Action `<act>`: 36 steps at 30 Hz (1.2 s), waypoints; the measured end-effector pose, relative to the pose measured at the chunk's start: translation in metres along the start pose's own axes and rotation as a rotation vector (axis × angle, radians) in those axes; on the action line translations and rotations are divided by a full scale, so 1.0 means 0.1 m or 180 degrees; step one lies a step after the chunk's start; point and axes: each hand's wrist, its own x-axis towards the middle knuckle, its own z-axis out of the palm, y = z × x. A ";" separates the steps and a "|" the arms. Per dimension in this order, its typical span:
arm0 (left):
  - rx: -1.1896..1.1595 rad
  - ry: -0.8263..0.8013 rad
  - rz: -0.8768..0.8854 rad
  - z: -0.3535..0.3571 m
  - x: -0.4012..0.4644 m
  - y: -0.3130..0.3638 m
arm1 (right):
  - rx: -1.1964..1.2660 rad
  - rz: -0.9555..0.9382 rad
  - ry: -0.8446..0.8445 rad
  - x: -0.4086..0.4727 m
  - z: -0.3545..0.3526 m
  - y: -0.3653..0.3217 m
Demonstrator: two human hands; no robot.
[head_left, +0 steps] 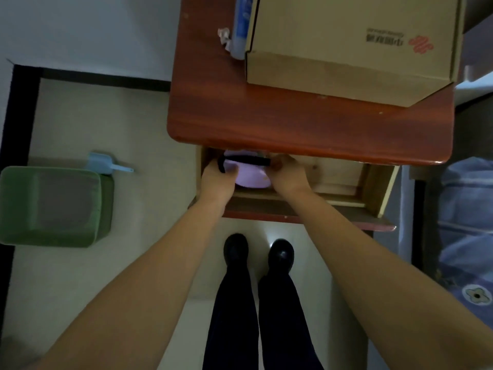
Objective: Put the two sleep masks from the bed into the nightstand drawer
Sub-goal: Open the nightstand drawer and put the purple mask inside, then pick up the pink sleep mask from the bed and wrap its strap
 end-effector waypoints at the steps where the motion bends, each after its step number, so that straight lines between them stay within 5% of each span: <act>1: 0.0279 0.0175 -0.0123 0.04 0.08 -0.03 | -0.0144 -0.0049 0.0158 0.08 0.09 -0.02; 8: 0.1145 0.0354 -0.0425 0.20 0.25 -0.06 | 0.0036 0.0122 0.0302 0.09 0.29 0.00; 14: 0.1250 -0.0081 -0.0499 0.03 -0.11 0.16 | 0.0182 0.0429 0.0191 -0.31 -0.08 0.03; 22: 0.2110 -0.1535 0.1174 -0.15 -1.46 1.05 | -0.0267 0.0553 0.0818 -1.73 -1.37 0.15; 30: 0.3131 -0.1590 0.3349 1.04 -2.33 2.55 | -0.0725 0.1009 0.1995 -2.62 -2.78 1.20; 36: 0.3796 -0.1708 0.4237 2.54 -3.14 3.11 | -0.0599 0.1638 0.2441 -3.19 -3.78 2.55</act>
